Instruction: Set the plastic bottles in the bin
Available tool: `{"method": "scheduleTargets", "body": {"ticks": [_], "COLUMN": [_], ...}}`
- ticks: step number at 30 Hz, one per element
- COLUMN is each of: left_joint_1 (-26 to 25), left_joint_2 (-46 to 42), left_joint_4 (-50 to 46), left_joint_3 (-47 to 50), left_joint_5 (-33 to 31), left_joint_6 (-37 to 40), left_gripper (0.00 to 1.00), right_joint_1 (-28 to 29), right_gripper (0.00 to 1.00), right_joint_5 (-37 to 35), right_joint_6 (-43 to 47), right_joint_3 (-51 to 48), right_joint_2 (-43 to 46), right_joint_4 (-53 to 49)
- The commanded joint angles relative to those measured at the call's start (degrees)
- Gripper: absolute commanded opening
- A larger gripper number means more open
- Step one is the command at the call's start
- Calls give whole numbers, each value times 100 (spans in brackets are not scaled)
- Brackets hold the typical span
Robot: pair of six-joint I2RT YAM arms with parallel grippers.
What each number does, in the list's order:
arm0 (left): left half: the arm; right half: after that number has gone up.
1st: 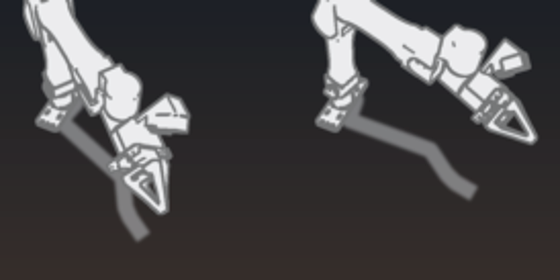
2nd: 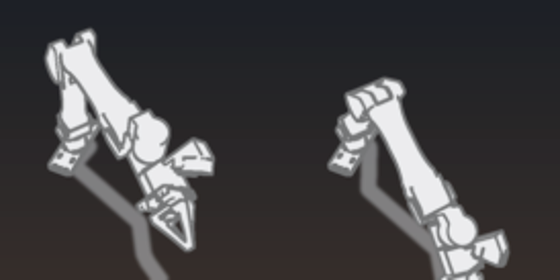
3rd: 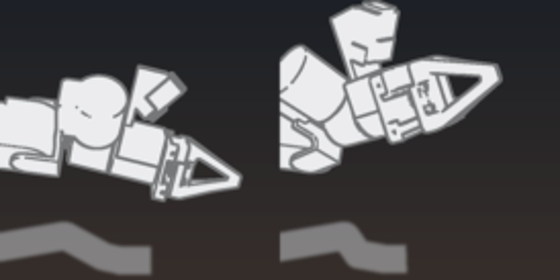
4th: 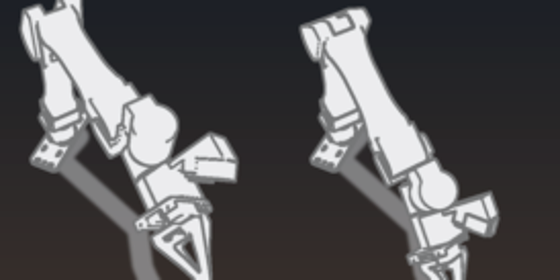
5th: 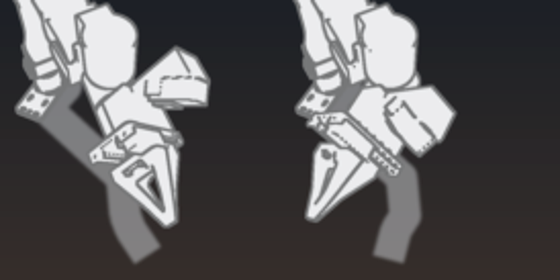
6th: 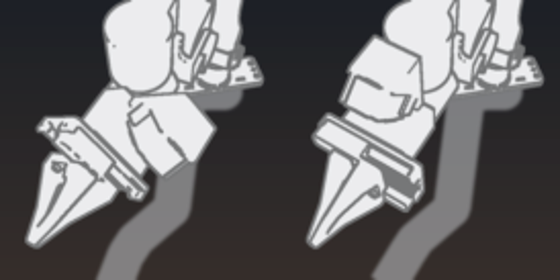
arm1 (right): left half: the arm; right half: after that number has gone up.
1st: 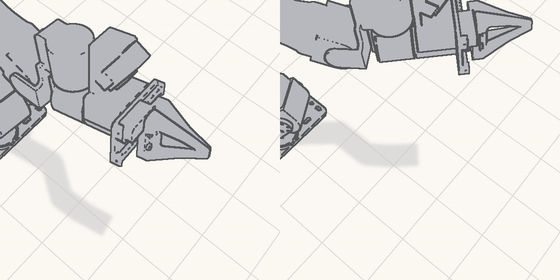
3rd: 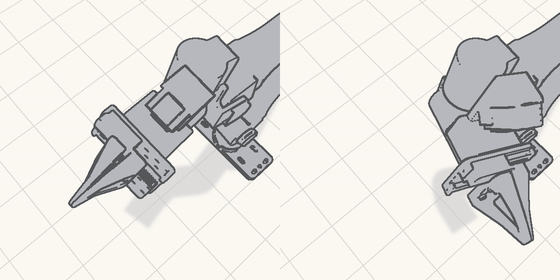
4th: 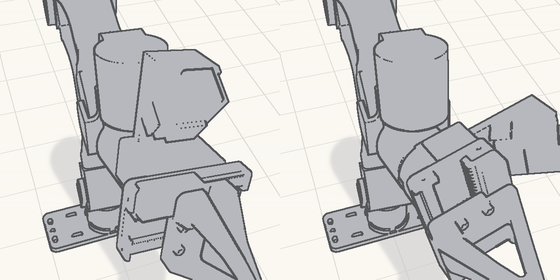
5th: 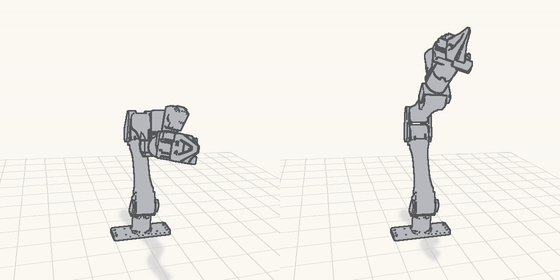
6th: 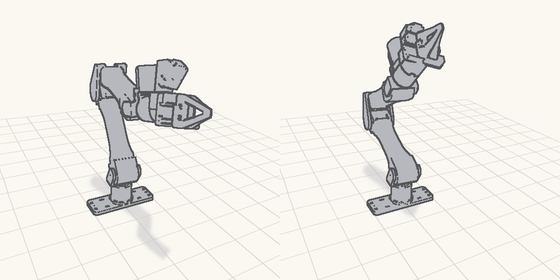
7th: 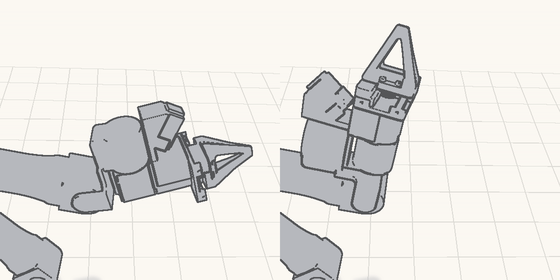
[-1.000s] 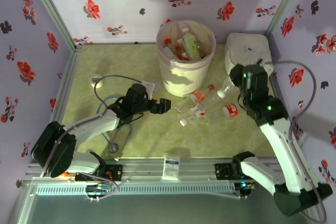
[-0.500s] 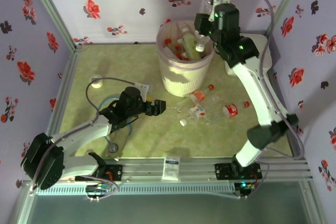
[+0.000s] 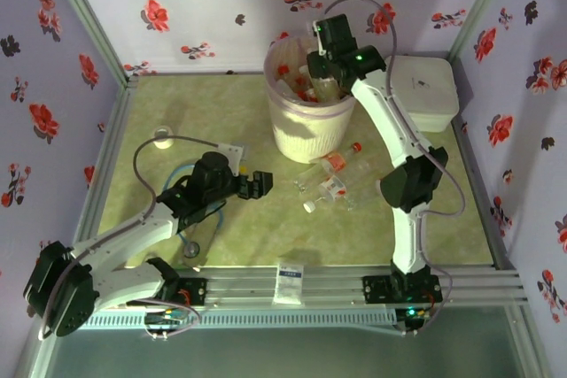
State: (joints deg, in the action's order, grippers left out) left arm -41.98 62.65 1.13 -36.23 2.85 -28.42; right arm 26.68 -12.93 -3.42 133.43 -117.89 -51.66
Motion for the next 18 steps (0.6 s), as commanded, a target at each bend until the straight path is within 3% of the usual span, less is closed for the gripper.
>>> {"method": "scheduleTargets", "body": {"ticks": [1, 6, 10, 14, 18], "left_joint_1": [40, 47, 40, 40, 40], "left_joint_2": [-26, 45, 41, 199, 417], "left_joint_4": [-114, -104, -73, -52, 27], "left_joint_3": [48, -17, 30, -28, -169], "left_joint_5": [-153, -119, -109, -89, 17], "left_joint_6": [-32, -31, -35, 1, -14], "left_gripper": [93, 93, 93, 93, 93], "right_joint_1": [-55, -73, -75, -68, -66], "right_gripper": [51, 58, 75, 90, 91], "right_joint_5": [-97, 80, -81, -128, -104], "right_joint_6": [-151, -375, -453, -513, -651], "right_joint_3": [78, 303, 937, 1131, 1074], "right_joint_2": [-108, -226, -213, 143, 440], "right_joint_4": [-582, -1219, -1812, -1735, -1346]}}
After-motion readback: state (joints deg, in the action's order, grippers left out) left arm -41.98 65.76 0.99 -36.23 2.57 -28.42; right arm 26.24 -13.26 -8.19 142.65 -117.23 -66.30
